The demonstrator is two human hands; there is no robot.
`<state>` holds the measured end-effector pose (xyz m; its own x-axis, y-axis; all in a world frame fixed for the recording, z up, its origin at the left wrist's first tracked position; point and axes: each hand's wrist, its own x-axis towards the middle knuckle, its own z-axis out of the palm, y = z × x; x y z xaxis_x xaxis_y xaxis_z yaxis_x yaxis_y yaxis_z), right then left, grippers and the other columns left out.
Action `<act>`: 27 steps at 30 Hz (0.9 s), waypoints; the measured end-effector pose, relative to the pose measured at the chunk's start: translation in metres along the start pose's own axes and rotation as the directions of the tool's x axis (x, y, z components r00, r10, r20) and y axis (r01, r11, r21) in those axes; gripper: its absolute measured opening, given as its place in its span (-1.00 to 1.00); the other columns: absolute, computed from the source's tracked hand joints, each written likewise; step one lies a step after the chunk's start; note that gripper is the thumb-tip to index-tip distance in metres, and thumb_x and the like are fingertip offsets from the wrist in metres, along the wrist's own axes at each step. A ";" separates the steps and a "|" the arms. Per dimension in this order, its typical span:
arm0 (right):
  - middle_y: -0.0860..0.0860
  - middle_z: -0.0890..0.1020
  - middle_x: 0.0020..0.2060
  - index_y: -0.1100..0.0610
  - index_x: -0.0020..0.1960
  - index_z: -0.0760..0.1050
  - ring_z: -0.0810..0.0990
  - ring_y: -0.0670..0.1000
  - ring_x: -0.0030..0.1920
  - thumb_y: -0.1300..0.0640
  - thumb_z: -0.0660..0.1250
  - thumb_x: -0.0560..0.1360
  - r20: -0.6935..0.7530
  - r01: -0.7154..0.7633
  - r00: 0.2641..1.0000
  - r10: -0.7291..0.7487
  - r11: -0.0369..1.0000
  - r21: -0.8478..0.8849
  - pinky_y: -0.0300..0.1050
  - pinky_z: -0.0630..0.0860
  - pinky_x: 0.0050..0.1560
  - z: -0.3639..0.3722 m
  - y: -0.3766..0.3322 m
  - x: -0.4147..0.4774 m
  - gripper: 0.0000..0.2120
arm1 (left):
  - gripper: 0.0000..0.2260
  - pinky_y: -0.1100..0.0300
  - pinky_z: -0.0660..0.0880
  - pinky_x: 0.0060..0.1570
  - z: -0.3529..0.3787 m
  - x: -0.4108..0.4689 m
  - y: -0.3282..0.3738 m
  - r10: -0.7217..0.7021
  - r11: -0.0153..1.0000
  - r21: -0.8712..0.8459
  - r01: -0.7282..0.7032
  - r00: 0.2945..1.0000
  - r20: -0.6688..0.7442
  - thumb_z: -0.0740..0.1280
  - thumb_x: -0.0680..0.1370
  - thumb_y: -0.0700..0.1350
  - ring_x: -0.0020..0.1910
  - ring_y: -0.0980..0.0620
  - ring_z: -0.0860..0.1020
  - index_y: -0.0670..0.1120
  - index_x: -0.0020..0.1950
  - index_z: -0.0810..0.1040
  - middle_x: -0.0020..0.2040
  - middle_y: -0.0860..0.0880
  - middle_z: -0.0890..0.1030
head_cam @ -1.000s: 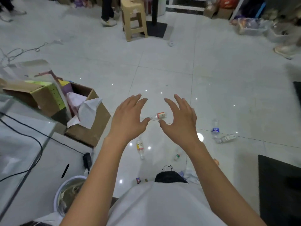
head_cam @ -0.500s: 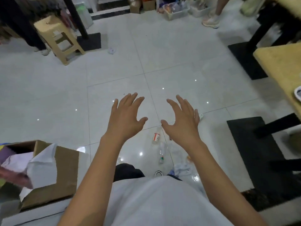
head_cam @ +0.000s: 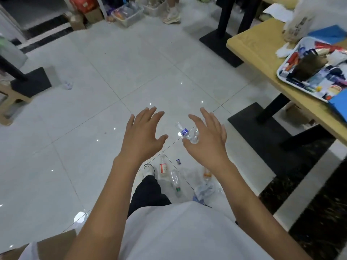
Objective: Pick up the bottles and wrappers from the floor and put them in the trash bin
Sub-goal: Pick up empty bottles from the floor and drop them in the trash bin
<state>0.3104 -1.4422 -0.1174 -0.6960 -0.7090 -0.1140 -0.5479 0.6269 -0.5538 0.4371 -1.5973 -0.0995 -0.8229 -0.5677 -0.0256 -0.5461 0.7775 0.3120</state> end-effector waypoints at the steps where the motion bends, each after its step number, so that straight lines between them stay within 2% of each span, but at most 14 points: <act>1: -0.14 -0.05 0.63 -0.19 0.56 0.18 -0.16 0.00 0.62 -0.12 0.39 0.51 -0.017 -0.018 1.000 0.018 1.000 -0.008 0.19 -0.17 0.57 0.001 -0.001 0.007 -0.32 | -0.37 -0.14 -0.01 0.54 0.001 0.013 -0.003 0.023 1.000 -0.001 -0.023 1.000 0.012 0.41 0.53 0.09 0.60 -0.04 0.09 0.06 0.56 0.28 0.60 0.02 0.21; 7: -0.15 -0.09 0.63 -0.23 0.58 0.08 -0.18 -0.01 0.62 -0.09 0.41 0.50 -0.109 -0.106 0.988 0.110 0.993 0.045 0.21 -0.12 0.58 0.007 -0.026 0.060 -0.23 | -0.33 -0.15 -0.01 0.55 -0.010 0.094 -0.022 0.182 0.983 0.020 -0.183 0.982 0.057 0.41 0.51 0.12 0.60 -0.03 0.06 0.10 0.57 0.24 0.62 0.05 0.17; 17: -0.12 -0.07 0.63 -0.22 0.58 0.11 -0.16 0.02 0.62 -0.10 0.42 0.51 -0.192 -0.309 0.930 0.312 0.950 0.050 0.23 -0.11 0.58 0.035 -0.086 0.146 -0.25 | -0.27 -0.12 -0.01 0.54 -0.030 0.198 -0.090 0.377 0.924 0.002 -0.383 0.908 0.184 0.42 0.50 0.13 0.60 -0.03 0.04 0.13 0.60 0.16 0.64 0.04 0.09; 23: -0.14 -0.11 0.63 -0.20 0.58 0.11 -0.21 -0.02 0.62 -0.09 0.40 0.52 -0.208 -0.361 0.911 0.355 0.933 0.011 0.19 -0.22 0.56 0.038 -0.111 0.171 -0.27 | -0.24 -0.17 -0.09 0.55 -0.035 0.247 -0.112 0.420 0.907 -0.048 -0.418 0.887 0.191 0.43 0.50 0.13 0.61 -0.03 0.02 0.13 0.61 0.13 0.64 0.05 0.07; 27: -0.14 -0.10 0.63 -0.20 0.58 0.12 -0.19 -0.02 0.62 -0.09 0.40 0.53 -0.224 -0.358 0.914 0.338 0.932 -0.058 0.22 -0.19 0.57 0.035 -0.125 0.192 -0.28 | -0.25 -0.18 -0.14 0.55 -0.041 0.266 -0.120 0.419 0.908 -0.084 -0.410 0.890 0.178 0.41 0.51 0.13 0.61 0.00 0.03 0.13 0.61 0.12 0.63 0.06 0.10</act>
<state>0.2612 -1.6676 -0.0987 -0.9253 -0.3641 -0.1064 -0.2881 0.8570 -0.4273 0.2899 -1.8526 -0.1044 -0.9894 -0.1316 -0.0613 -0.1450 0.9160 0.3740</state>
